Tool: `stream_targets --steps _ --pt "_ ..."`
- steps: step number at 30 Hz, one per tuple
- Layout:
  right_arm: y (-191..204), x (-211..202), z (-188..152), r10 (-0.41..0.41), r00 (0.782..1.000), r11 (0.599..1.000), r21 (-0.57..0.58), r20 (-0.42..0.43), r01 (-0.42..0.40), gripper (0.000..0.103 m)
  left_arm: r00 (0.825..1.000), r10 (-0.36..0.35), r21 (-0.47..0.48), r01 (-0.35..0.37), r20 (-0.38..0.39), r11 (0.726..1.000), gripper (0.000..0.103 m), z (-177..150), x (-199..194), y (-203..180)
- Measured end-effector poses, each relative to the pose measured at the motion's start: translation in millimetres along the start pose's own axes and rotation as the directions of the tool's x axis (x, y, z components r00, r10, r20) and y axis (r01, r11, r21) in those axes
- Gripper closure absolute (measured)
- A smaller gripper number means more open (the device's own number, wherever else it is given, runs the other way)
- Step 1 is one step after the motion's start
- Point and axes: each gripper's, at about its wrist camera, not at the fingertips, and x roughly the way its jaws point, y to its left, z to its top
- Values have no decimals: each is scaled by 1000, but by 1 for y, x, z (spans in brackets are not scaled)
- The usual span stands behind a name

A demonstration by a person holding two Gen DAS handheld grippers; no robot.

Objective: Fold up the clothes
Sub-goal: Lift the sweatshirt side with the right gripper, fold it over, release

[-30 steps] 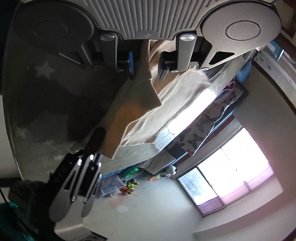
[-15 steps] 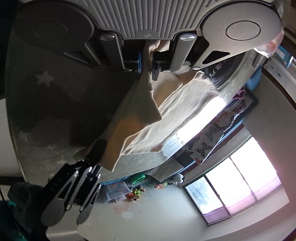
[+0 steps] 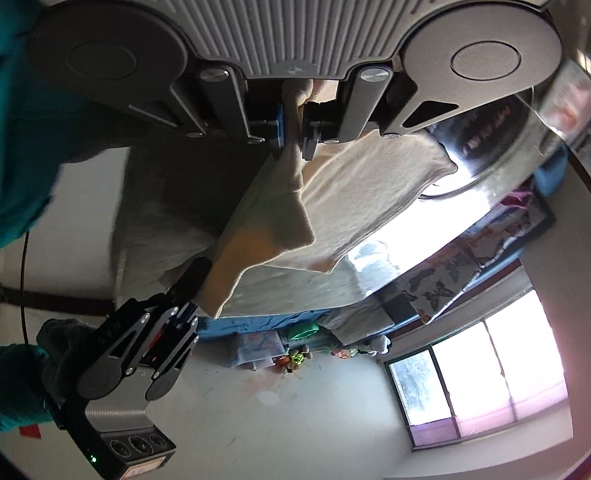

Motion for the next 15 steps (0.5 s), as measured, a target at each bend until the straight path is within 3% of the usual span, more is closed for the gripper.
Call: stream_targets --steps 6,15 --pt "10 -17 6 28 999 1000 -8 -21 -28 94 1000 -4 -64 6 22 998 93 7 -15 8" --pt "-43 1 56 -12 1000 1000 24 3 12 94 995 74 -103 -66 70 992 95 42 23 65"
